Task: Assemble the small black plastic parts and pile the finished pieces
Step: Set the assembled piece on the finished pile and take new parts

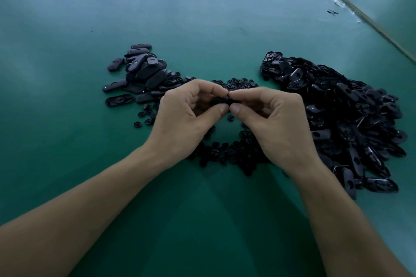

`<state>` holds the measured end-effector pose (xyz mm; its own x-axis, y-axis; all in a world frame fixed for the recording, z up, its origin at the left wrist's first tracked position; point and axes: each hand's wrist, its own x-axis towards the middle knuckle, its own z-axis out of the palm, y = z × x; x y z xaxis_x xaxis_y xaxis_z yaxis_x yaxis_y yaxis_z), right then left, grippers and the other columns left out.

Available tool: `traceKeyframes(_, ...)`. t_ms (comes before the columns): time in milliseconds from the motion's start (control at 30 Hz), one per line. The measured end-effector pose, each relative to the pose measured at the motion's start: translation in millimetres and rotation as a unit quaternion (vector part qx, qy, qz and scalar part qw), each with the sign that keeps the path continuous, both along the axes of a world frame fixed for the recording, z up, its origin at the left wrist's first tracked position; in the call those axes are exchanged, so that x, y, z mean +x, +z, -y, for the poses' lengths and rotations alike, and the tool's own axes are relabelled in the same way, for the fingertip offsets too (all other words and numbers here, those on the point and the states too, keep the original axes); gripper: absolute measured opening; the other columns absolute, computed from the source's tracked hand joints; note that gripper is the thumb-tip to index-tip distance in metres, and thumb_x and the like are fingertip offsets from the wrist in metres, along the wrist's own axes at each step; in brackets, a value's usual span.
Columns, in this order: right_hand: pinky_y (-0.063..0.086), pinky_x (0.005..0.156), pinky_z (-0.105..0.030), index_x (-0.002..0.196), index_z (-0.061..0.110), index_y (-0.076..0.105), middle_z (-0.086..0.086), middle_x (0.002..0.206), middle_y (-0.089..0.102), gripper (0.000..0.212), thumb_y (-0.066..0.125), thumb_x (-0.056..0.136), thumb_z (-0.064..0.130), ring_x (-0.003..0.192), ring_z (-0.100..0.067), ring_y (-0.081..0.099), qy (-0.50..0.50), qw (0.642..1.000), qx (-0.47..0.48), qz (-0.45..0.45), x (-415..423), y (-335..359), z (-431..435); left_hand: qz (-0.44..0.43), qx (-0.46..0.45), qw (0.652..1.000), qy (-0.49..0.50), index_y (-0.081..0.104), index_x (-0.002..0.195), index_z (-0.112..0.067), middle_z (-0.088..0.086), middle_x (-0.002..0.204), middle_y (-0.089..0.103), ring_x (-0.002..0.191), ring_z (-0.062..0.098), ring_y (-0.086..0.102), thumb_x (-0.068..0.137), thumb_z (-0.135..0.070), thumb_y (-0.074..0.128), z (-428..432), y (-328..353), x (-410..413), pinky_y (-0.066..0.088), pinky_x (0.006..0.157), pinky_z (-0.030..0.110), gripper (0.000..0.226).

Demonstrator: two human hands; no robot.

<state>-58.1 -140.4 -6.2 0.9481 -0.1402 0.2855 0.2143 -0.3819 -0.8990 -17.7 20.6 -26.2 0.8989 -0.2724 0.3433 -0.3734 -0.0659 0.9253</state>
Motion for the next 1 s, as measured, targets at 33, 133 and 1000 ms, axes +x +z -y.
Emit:
traceKeyframes(33, 0.055, 0.079, -0.021, 0.093, 0.03, 0.076, 0.011, 0.085, 0.077, 0.028, 0.078, 0.083, 0.004, 0.081, -0.004, 0.073, 0.004, 1.0, 0.002, -0.004, -0.3, 0.1, 1.4, -0.006, -0.003, 1.0, -0.002, 0.07, 0.098, -0.025, -0.005, 0.09, 0.076, 0.084, 0.007, 0.072, 0.084, -0.002, 0.077, -0.5, -0.1, 0.2, 0.055, 0.077, 0.02, 0.028)
traceKeyframes(133, 0.055, 0.075, -0.019, 0.09, 0.03, 0.075, 0.012, 0.083, 0.077, 0.024, 0.08, 0.083, 0.007, 0.078, -0.004, 0.073, 0.005, 1.0, 0.002, -0.008, -1.1, 0.0, 4.3, -0.022, -0.011, 1.0, -0.005, 0.07, 0.1, -0.023, -0.004, 0.09, 0.076, 0.083, 0.008, 0.071, 0.084, -0.003, 0.078, -1.6, -0.3, 0.3, 0.056, 0.077, 0.021, 0.027)
traceKeyframes(1000, 0.057, 0.071, -0.027, 0.089, 0.026, 0.076, 0.01, 0.078, 0.075, 0.015, 0.075, 0.088, 0.012, 0.074, -0.005, 0.071, -0.027, 0.999, -0.028, -0.02, -1.9, 1.9, 2.8, -0.054, -0.039, 0.998, 0.018, 0.074, 0.087, -0.017, -0.002, 0.071, 0.074, 0.06, 0.009, 0.067, 0.079, 0.003, 0.081, -1.2, -0.3, 1.3, 0.056, 0.06, 0.021, 0.022)
